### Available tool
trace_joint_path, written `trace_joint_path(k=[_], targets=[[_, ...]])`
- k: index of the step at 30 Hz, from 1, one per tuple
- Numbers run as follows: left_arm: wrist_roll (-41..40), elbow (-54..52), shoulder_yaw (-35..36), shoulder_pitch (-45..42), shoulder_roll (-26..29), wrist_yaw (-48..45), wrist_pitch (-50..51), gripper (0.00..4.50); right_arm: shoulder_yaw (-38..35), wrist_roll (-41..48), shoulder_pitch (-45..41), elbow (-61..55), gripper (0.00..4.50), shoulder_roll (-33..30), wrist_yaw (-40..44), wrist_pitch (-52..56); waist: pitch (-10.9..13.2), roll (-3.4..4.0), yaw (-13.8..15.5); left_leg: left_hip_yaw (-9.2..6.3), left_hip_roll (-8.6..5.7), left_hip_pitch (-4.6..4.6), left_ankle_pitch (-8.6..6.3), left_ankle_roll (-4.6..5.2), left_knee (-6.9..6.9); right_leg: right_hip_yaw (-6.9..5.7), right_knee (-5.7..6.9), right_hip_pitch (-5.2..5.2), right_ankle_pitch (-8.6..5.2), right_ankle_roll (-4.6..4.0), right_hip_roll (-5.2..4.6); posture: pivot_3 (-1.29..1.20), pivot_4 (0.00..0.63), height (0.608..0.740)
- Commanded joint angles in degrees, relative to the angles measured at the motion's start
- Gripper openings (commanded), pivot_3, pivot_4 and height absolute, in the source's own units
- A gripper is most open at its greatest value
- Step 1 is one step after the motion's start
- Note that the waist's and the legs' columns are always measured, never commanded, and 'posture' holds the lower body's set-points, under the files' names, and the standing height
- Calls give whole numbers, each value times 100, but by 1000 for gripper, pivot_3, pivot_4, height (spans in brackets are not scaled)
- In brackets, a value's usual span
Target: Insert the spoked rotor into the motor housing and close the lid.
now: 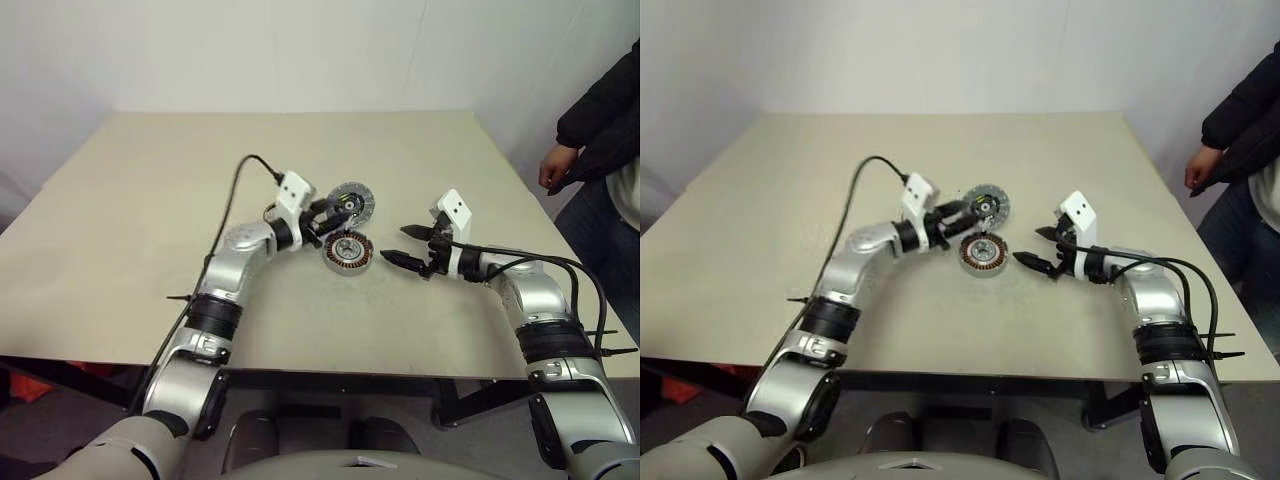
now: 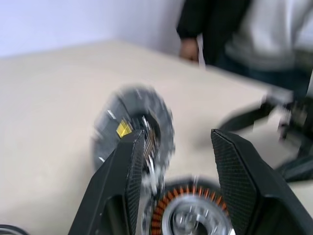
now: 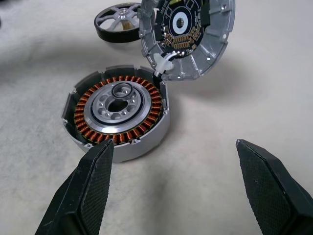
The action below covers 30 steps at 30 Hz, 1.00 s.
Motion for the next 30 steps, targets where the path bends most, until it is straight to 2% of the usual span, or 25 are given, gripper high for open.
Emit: trace_joint_path(k=[1,9,16,19,26,30], targets=[[-209,-568,345,313,310,220,258,2297,-57,132,-96,-277,4500,41,-21,19,0,1,-16,0,1,2,0,0,0,0,0,0,0,0,1,0,0,740],[-149,-963,846,1137,1015,679,253,2297,-70,87,-102,-333,4500,295,-294,35,0,0,-15,-1,5,1,0,-3,0,-2,-4,0,0,0,5,0,0,740],[-175,-1134,839,1441,1027,912,244,2297,-201,143,-525,-130,4500,661,-833,60,1,-1,-17,-3,4,4,-8,-28,2,-2,-3,0,0,0,4,0,0,740],[-130,-1120,748,1428,976,977,219,2336,-104,234,-574,-321,3889,765,-726,121,1,-1,-8,-5,6,5,-7,-32,0,-4,-2,0,0,0,5,0,0,740],[-115,-1022,738,1410,1000,1033,152,2336,268,125,-464,-630,1512,926,-612,188,2,-2,-19,-4,7,2,-5,-37,-1,-3,-4,-1,0,0,6,0,0,740],[-92,-952,740,1398,1015,1054,99,2336,677,-159,-600,-401,1512,1112,-663,107,2,-2,-27,-4,7,3,-4,-38,-1,-2,-3,0,0,1,6,0,0,740]])
